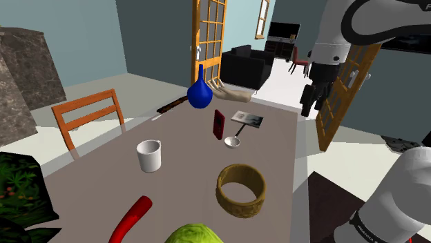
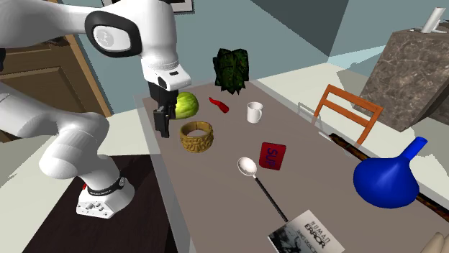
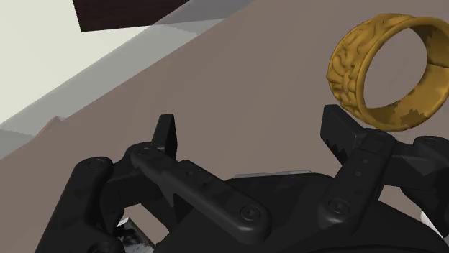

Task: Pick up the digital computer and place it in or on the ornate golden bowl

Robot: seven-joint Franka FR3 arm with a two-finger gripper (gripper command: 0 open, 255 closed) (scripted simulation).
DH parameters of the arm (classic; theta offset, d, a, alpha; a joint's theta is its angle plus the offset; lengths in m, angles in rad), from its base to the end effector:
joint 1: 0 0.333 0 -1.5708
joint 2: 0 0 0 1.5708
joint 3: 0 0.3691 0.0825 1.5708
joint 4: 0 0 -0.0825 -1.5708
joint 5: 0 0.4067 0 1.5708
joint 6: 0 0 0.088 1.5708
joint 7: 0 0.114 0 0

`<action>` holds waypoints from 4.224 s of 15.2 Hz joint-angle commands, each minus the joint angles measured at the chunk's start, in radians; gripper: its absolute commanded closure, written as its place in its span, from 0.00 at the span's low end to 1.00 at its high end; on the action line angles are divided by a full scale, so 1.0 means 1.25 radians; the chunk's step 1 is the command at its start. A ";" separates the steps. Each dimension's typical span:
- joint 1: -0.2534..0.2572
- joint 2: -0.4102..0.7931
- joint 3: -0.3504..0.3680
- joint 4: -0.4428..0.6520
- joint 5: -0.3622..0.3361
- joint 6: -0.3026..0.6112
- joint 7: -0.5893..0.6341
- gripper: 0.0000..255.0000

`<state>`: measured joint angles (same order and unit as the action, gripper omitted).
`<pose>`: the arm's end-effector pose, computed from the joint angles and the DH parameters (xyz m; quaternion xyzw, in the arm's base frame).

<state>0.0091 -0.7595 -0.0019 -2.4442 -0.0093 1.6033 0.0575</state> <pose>0.2976 0.0010 0.5724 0.9989 -0.0245 -0.0405 0.0053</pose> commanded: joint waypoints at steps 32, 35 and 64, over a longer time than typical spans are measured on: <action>0.014 0.875 0.077 0.561 -0.022 0.386 0.284 0.00; 0.014 0.888 0.077 0.546 -0.023 0.414 0.285 0.00; 0.013 0.867 0.078 0.575 -0.021 0.363 0.283 1.00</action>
<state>0.0261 0.3262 0.0952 -1.7389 -0.0355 2.0732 0.4120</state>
